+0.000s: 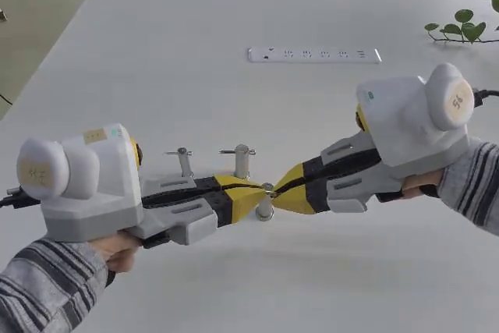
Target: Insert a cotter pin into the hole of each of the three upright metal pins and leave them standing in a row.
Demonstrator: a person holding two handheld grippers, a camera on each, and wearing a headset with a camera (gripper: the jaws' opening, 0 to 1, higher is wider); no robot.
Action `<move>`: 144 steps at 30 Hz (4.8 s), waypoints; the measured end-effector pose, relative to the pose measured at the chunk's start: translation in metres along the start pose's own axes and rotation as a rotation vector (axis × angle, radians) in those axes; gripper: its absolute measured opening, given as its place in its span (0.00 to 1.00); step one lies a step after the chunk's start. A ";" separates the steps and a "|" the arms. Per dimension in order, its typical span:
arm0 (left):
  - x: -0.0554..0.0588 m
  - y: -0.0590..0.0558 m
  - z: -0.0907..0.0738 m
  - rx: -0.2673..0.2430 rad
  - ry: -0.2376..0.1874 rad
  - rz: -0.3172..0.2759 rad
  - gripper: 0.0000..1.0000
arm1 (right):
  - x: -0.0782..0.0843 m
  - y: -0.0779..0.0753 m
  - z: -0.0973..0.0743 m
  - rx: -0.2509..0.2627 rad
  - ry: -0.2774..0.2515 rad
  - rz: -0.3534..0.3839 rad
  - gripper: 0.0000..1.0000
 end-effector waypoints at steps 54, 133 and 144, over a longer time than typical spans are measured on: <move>0.080 0.062 0.039 -0.298 0.195 0.274 0.16 | 0.067 -0.047 -0.012 0.094 0.380 -0.163 0.00; 0.093 0.067 0.044 -0.351 0.173 0.221 0.10 | 0.050 -0.045 0.005 0.111 0.359 -0.180 0.00; 0.094 0.066 0.044 -0.350 0.172 0.219 0.11 | 0.049 -0.045 0.010 0.105 0.361 -0.189 0.00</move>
Point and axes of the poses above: the centre of the closed fingertips' face, and the gripper's own axes: z roughly forward along the fingers, y roughly to its left, x roughly out of its underside, the point moved 4 cm from there along -z, roughly backward along the fingers, and after that the axes turned 14 degrees about -y, right-handed, at the moved point
